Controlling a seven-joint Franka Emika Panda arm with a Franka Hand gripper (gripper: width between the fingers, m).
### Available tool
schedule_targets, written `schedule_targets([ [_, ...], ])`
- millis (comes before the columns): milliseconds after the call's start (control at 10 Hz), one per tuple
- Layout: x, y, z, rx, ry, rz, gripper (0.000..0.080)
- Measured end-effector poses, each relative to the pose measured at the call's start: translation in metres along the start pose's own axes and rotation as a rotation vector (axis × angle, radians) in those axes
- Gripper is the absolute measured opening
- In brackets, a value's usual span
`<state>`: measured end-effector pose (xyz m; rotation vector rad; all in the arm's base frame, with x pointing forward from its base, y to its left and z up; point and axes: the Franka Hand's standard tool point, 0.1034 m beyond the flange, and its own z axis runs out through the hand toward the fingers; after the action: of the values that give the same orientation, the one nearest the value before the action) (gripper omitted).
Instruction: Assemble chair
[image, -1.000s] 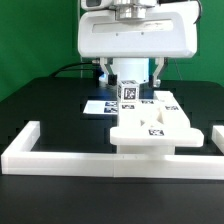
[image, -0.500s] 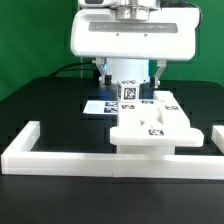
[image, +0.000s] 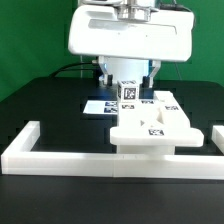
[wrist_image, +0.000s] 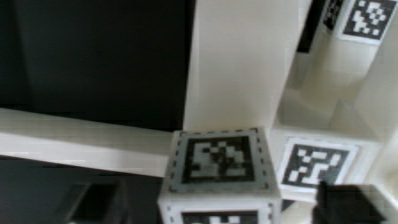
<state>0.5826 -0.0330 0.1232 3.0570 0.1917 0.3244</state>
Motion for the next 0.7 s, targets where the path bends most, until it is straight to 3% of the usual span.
schedule_targets([
  [100,-0.0004,0.0000,0.0003,0.000,-0.001,0.007,0.0477],
  [200,-0.0004,0.0001,0.0003,0.000,-0.001,0.029,0.0292],
  [700,-0.0005,-0.0001,0.0006,0.000,-0.001,0.320,0.0285],
])
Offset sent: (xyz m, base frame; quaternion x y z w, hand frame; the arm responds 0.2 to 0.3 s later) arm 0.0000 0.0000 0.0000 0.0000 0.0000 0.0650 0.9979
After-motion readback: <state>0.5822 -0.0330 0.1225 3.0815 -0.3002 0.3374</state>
